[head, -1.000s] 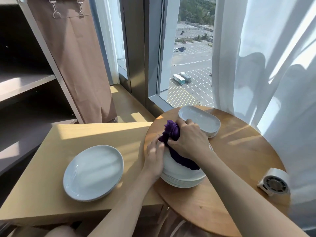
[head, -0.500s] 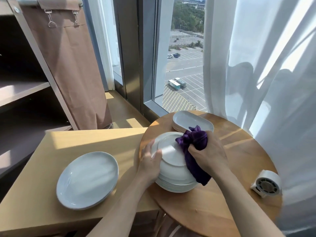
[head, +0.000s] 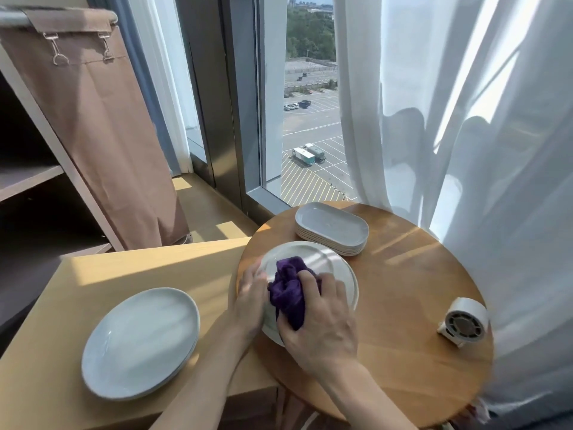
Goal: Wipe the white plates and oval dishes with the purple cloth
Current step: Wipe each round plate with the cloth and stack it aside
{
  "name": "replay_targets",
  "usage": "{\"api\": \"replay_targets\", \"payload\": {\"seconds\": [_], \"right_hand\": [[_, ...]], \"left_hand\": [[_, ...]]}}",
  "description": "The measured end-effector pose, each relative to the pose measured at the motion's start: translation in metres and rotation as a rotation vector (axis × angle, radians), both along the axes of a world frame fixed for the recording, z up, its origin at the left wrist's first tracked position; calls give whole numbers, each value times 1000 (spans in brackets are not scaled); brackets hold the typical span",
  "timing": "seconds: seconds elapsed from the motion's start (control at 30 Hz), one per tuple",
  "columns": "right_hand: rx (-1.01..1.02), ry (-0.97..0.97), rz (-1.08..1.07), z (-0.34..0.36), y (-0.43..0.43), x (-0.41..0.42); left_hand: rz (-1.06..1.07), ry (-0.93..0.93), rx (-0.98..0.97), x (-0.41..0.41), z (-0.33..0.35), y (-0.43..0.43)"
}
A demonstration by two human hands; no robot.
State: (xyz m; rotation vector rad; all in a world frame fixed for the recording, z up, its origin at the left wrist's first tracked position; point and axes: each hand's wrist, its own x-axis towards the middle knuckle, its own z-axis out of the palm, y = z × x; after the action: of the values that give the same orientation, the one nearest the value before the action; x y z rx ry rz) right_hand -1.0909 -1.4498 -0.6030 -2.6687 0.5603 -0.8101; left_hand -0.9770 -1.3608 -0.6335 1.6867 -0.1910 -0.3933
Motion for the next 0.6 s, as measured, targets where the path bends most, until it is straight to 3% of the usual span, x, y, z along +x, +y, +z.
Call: {"api": "replay_targets", "payload": {"seconds": [0.23, 0.47, 0.6], "right_hand": [[18, 302, 93, 30, -5, 49], [106, 315, 112, 31, -31, 101], [131, 277, 17, 32, -53, 112]], "left_hand": [[31, 26, -161, -5, 5, 0], [-6, 35, -216, -6, 14, 0], [-6, -30, -84, -5, 2, 1]]}}
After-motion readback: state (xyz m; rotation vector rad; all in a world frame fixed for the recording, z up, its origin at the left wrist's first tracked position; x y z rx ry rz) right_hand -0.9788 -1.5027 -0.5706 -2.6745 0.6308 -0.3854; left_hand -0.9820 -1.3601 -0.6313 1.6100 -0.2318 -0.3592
